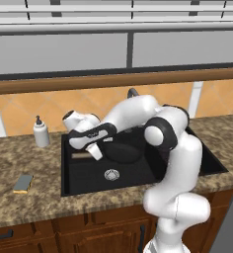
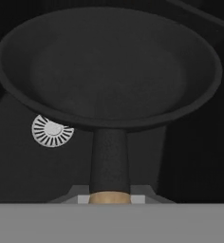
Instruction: Pick the pan and sponge and place them into the sink. Then turn on the water.
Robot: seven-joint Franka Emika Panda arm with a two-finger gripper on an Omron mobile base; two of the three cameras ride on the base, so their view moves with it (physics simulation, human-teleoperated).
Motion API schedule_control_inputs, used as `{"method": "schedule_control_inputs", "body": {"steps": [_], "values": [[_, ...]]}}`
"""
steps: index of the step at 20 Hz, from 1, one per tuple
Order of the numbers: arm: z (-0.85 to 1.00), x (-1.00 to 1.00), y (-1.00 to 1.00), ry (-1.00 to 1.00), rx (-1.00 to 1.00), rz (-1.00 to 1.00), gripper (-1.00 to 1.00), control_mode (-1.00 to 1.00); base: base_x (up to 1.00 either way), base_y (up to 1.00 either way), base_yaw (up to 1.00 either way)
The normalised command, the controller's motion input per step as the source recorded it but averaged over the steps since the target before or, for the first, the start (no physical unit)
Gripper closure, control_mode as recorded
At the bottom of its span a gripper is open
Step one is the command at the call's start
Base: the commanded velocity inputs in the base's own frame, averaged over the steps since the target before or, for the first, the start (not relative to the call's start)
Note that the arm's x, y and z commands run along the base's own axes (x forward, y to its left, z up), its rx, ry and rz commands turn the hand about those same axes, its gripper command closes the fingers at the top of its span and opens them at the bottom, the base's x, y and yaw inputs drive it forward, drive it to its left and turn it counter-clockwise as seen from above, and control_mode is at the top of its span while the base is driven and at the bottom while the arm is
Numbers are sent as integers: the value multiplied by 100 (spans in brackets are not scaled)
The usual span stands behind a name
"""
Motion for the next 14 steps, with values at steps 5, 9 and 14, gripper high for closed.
{"method": "schedule_control_inputs", "body": {"steps": [5, 9, 14], "values": [[-47, 21, -20, 0, 0, -15, 100, -100, 0, 0, 0], [-55, 20, -8, 0, 0, -15, 100, -100, 0, 0, 0], [-59, 20, -2, 0, 0, -14, 100, -100, 0, 0, 0]]}}
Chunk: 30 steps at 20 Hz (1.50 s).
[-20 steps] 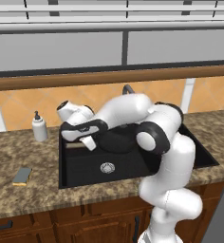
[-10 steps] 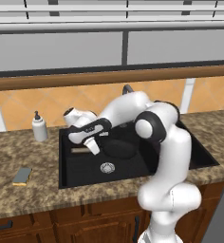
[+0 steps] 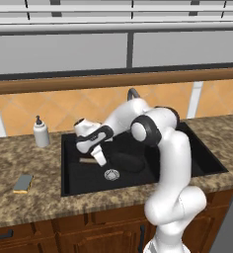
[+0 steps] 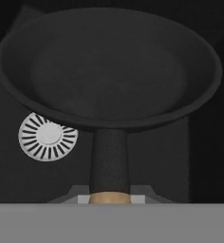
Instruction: Pick the pan and sponge and place them into the sink. Then turn on the water.
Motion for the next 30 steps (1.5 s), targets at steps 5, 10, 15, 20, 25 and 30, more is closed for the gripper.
{"method": "schedule_control_inputs", "body": {"steps": [5, 10, 15, 20, 25, 30], "values": [[-60, 25, 0, 0, 0, -13, 100, -100, 0, 0, 0], [-60, 20, 1, 0, 0, -12, 100, -100, 0, 0, 0], [-62, 25, 10, 0, 0, -11, 100, -100, 0, 0, 0], [-60, 25, 22, -2, 0, -10, 100, -100, 0, 0, 0], [-37, 11, 26, 0, 0, -8, 100, -100, 0, 0, 0], [-4, 0, 2, 0, -1, 0, -100, -100, 0, 0, 0]]}}
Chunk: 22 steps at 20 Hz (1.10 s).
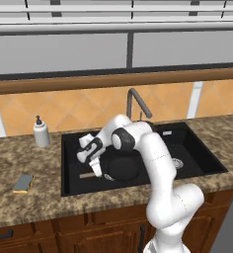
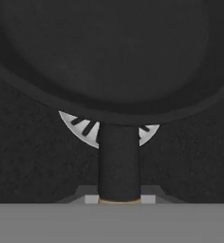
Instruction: Pick the pan and sponge and place them into the sink. Then turn on the water.
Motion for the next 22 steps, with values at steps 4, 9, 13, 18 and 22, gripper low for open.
{"method": "schedule_control_inputs", "body": {"steps": [4, 9, 13, 18, 22], "values": [[12, -3, 0, -1, 0, 6, -100, -100, 0, 0, 0], [69, -19, 0, -24, 9, 12, -100, -100, 0, 0, 0], [100, 0, 5, -21, 19, 9, -100, -100, 0, 0, 0], [97, -21, 0, -17, 17, 31, -100, -100, 0, 0, 0], [93, -21, 2, -19, 8, 66, -100, -100, 0, 0, 0]]}}
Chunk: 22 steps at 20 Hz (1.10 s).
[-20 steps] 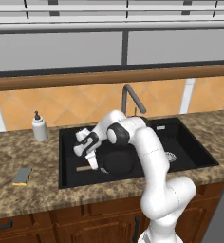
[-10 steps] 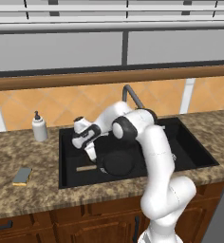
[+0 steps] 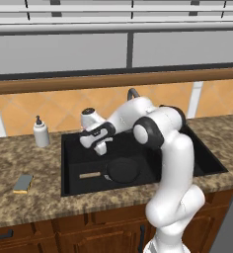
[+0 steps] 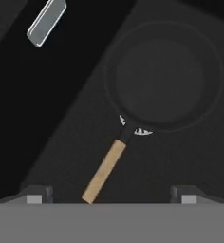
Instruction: Pick the pan and sponge and place them into the sink. Then turn on the water.
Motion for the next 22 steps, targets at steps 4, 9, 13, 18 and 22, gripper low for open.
{"method": "schedule_control_inputs", "body": {"steps": [4, 9, 13, 18, 22], "values": [[97, -6, 12, -16, 2, 74, -100, -100, 0, 0, 0], [82, -29, 30, -13, 0, 69, -100, -100, 0, 0, 0], [64, -67, 61, -11, 1, 42, -100, -100, 0, 0, 0], [30, -60, 100, -7, -18, 24, -100, -100, 0, 0, 0], [22, -42, 100, 6, -26, 18, -100, -100, 0, 0, 0]]}}
